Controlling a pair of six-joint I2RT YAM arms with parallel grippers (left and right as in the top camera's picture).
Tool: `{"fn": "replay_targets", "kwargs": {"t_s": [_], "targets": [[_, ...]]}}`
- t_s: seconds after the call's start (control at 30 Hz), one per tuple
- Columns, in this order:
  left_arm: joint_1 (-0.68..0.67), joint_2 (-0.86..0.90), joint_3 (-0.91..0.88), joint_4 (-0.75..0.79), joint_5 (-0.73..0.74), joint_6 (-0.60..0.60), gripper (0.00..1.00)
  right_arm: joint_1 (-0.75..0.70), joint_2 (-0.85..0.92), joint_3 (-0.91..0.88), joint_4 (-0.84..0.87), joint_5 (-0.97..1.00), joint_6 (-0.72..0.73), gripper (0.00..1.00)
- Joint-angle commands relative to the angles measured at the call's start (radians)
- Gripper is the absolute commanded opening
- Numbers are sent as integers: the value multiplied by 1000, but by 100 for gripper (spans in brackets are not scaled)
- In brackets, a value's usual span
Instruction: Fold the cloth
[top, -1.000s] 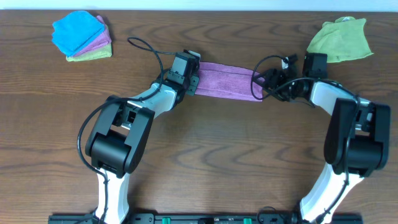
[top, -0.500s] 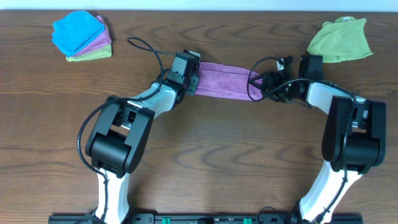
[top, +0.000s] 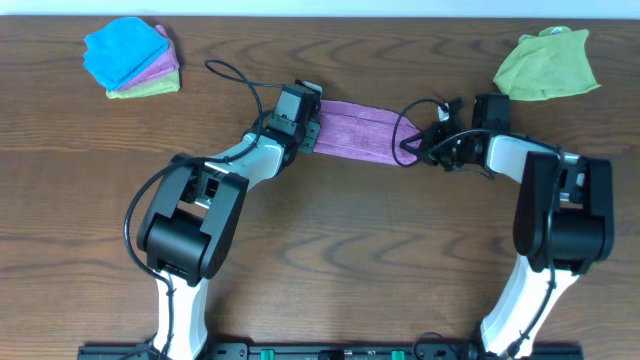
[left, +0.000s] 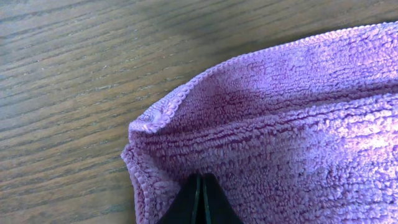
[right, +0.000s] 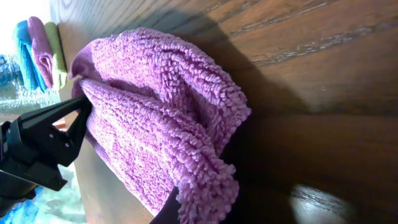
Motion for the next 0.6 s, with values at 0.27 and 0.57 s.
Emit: {"fn": "replay_targets", "kwargs": {"t_s": [0.27,0.57], "targets": [[3,28,-5,-35,20,-76,5,31,-64,-42,-43,150,26,2],[1,28,-5,-36,81,-163,6,59,-211,-42,-43,165,60,2]]}}
